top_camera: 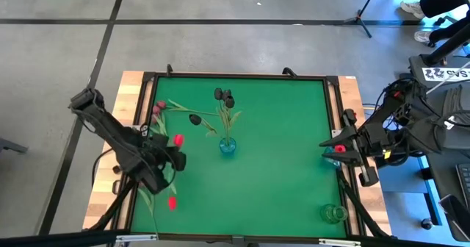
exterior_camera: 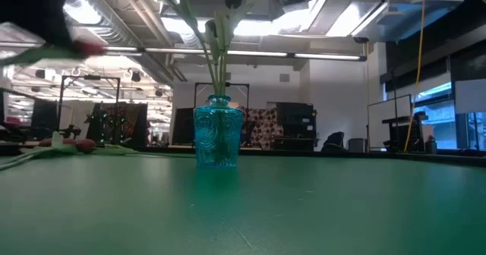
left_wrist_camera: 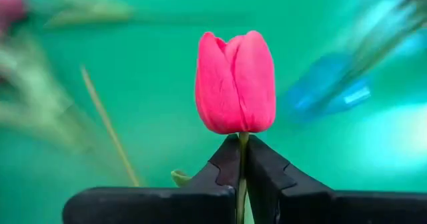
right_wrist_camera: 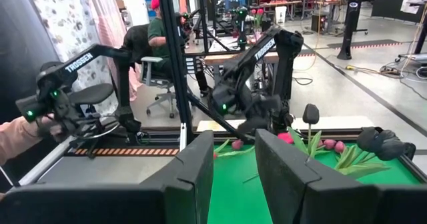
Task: Sort flowers into vase by color
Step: Put the red flower into the right blue vase
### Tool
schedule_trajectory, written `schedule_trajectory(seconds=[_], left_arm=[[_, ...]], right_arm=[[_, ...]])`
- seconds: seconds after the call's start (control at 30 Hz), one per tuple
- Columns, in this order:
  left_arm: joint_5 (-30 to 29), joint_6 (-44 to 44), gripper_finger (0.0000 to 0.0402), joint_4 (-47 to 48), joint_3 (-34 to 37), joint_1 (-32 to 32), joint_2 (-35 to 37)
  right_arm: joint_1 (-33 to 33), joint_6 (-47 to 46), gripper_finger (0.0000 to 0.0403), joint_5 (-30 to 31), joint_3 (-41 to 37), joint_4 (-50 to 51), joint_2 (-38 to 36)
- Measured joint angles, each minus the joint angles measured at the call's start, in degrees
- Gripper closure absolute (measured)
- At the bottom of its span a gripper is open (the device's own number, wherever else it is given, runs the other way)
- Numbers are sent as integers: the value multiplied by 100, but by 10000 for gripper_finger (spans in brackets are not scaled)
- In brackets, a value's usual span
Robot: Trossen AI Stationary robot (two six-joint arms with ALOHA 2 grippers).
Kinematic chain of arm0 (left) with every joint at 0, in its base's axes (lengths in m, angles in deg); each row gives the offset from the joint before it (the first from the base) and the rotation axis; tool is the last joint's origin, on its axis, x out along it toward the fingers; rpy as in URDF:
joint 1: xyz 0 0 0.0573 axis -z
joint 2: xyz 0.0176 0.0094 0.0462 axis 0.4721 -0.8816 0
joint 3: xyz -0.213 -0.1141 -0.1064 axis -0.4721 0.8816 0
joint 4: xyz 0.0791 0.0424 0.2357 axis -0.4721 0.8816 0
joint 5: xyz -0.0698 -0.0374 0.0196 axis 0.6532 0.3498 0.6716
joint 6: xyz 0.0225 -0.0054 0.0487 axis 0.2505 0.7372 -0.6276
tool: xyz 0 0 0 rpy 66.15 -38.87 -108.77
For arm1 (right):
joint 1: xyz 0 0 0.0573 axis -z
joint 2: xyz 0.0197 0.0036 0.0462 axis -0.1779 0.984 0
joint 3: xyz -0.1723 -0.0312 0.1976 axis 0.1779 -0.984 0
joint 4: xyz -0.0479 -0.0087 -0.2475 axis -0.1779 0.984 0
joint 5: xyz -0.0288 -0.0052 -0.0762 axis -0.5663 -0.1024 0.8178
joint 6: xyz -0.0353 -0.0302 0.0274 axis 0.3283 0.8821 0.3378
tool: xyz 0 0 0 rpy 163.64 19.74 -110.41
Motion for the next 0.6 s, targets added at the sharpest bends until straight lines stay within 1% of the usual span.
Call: schedule_trajectory(seconds=[0.07,0.13,0.23,0.4,0.5,0.6], left_arm=[[-711,-6,393,-80,-122,120,126],[-1366,-168,394,-356,-181,281,177],[-2014,-824,394,-1187,-207,485,191],[-2294,-2602,393,-3026,-177,710,191],[-2438,-3929,391,-4235,-166,862,191],[-2465,-5384,391,-5372,-166,927,190]], right_arm=[[0,-17,292,-5,0,0,2],[0,-29,292,-75,0,-1,12],[0,-33,292,-164,0,22,30],[0,-35,292,-175,0,39,26],[0,8,292,-205,0,40,70],[0,184,292,-429,0,32,214]])
